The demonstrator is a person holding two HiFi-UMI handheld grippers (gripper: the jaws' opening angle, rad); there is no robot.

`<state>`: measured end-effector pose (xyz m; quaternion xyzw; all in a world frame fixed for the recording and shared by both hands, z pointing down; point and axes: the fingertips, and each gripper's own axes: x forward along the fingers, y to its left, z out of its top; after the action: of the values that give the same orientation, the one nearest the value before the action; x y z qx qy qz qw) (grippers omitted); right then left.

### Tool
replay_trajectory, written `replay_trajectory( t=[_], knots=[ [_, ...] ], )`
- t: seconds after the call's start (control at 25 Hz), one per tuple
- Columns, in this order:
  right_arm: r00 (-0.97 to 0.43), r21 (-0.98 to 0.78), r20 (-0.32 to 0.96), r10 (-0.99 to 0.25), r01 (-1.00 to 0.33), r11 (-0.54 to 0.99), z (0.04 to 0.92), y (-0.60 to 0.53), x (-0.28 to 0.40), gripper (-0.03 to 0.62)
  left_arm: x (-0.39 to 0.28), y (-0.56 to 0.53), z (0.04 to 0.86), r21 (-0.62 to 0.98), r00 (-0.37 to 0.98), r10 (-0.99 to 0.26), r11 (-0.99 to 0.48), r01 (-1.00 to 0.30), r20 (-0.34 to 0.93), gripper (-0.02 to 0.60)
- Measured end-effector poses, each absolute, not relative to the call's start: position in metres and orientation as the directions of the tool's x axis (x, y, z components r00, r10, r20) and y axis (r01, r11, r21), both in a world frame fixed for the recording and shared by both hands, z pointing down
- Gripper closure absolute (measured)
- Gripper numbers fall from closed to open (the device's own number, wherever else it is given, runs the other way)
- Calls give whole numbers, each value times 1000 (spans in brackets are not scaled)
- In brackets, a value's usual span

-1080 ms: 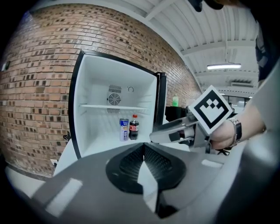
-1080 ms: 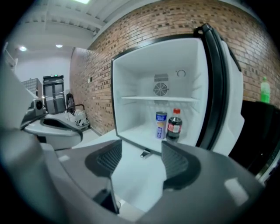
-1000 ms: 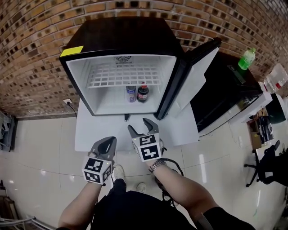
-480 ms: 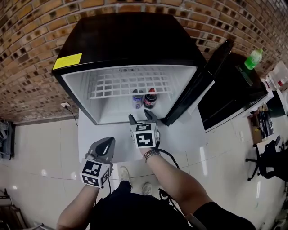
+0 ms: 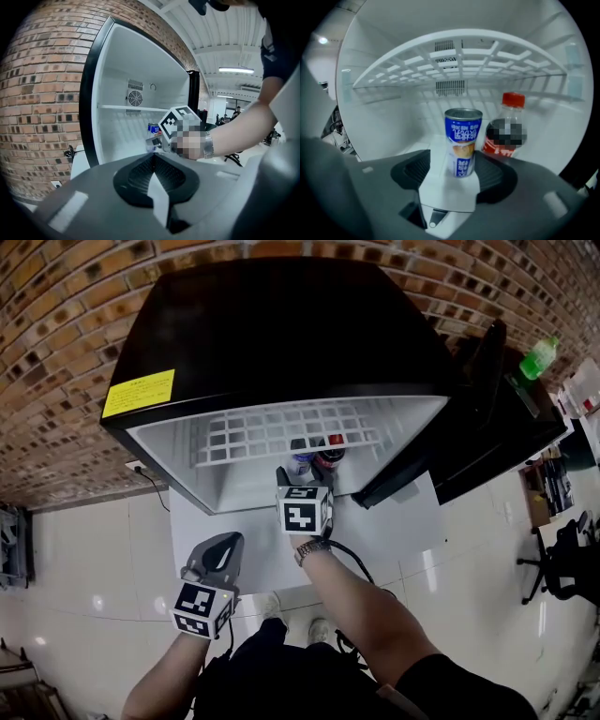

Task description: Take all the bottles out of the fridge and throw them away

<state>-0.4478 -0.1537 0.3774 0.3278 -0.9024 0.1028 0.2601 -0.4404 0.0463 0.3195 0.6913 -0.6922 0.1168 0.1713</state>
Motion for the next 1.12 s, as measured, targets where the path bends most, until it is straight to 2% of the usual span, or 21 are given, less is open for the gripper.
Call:
replay_trajectory(
  t=[0.44, 0.56, 1.12],
  knots=[
    [-576, 67, 551, -603, -690, 721, 383, -186, -460, 307, -457, 37, 329, 97, 65, -908, -28, -995, 413, 578],
    [-570, 84, 549, -612, -691, 718, 383, -190, -460, 345, -458, 36, 332, 105, 72, -907, -31, -994, 415, 578],
    [-678, 56, 521, -519, -579, 813, 370, -147, -465, 350, -449, 39, 331, 95, 59, -908, -21, -995, 415, 578]
  ],
)
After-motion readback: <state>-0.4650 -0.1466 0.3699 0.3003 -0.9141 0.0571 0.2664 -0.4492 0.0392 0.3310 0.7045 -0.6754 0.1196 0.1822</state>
